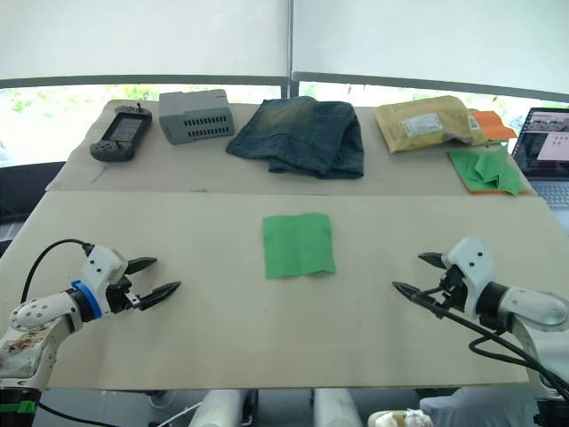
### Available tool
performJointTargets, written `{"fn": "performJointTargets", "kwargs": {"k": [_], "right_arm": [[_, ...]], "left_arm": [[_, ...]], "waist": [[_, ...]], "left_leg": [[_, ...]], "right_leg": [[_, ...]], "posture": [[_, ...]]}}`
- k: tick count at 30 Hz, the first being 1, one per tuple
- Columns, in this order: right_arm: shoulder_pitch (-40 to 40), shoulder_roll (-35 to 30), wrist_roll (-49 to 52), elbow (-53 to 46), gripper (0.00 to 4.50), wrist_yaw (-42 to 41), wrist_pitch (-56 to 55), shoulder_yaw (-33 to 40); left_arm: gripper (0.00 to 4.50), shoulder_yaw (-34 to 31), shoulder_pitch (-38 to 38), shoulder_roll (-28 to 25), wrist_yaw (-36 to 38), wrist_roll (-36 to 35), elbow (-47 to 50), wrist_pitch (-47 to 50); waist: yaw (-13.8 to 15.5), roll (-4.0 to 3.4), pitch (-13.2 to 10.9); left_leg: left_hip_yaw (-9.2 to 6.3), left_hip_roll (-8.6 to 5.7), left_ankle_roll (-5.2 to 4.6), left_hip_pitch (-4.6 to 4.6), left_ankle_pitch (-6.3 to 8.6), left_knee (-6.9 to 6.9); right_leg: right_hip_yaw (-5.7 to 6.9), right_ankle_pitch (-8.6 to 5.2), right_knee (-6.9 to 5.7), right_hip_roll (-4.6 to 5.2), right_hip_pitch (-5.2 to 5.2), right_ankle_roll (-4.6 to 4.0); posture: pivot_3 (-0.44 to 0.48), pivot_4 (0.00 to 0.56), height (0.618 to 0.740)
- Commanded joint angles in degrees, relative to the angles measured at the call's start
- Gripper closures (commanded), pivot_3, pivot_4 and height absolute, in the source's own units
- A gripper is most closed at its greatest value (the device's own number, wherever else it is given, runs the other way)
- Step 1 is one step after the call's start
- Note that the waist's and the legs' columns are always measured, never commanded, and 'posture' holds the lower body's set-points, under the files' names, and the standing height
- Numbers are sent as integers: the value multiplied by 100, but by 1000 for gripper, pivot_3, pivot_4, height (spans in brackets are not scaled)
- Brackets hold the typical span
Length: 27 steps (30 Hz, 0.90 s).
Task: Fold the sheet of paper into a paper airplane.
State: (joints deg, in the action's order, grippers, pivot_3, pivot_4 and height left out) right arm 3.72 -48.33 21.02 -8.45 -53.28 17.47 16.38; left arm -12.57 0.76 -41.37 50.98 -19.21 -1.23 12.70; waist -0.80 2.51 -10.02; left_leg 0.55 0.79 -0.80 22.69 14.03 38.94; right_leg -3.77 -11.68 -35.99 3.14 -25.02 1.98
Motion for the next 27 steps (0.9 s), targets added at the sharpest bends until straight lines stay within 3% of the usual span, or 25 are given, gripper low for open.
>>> {"fn": "performJointTargets", "kwargs": {"k": [1, 6, 9, 15, 20, 23, 27], "right_arm": [[17, -14, 128, -88, 33, -17, -23, 240], [14, -137, 507, -443, 33, -94, 476, 372], [72, -395, 936, -1077, 33, -134, 1342, 376], [-31, -732, 2212, -2582, 33, 160, 3117, 171], [-609, -693, 2207, -2967, 33, 768, 3666, -422], [-1003, -591, 1431, -2784, 33, 1305, 3399, -1022], [-1445, -226, 996, -2427, 33, 1755, 3330, -1399]], "left_arm": [[0, -123, -139, -81, 77, -225, 117, 243], [0, 17, -227, -351, 604, -635, 609, 851], [0, 47, -387, -602, 1136, -1346, 1120, 1585], [0, 644, -978, -1251, 1916, -1532, 1745, 2107], [0, 1001, -1571, -1114, 1920, -1491, 1760, 2154], [0, 1214, -1999, -777, 1646, -1387, 1635, 2151], [0, 1588, -2479, -136, 965, -680, 1209, 1670]], "waist": [[0, 0, 0], [1, 0, 0], [5, -1, 0], [2, -1, 0], [-6, -1, 0], [6, 0, 0], [29, 1, 0]], "left_leg": [[0, 0, 0, 0, 0, 0], [0, -1, 0, 1, 0, 1], [0, 0, 0, 1, 0, 0], [-3, 2, 0, -1, 0, 1], [-2, 0, 0, -2, 0, 2], [-3, -3, 0, 2, 0, 4], [-11, -18, 0, 12, 0, 12]], "right_leg": [[0, 0, 0, 0, 0, 0], [0, 0, -2, 0, 0, 0], [-1, -1, -5, 0, -2, -1], [0, -6, -6, -6, 0, 1], [-1, -6, -5, -8, 0, 2], [-1, -6, -4, -8, -1, 3], [-1, -3, -1, -7, 1, 10]], "posture": [[0, 150, 728], [0, 150, 728], [0, 150, 728], [0, 150, 728], [0, 150, 728], [0, 150, 728], [0, 150, 728]]}}
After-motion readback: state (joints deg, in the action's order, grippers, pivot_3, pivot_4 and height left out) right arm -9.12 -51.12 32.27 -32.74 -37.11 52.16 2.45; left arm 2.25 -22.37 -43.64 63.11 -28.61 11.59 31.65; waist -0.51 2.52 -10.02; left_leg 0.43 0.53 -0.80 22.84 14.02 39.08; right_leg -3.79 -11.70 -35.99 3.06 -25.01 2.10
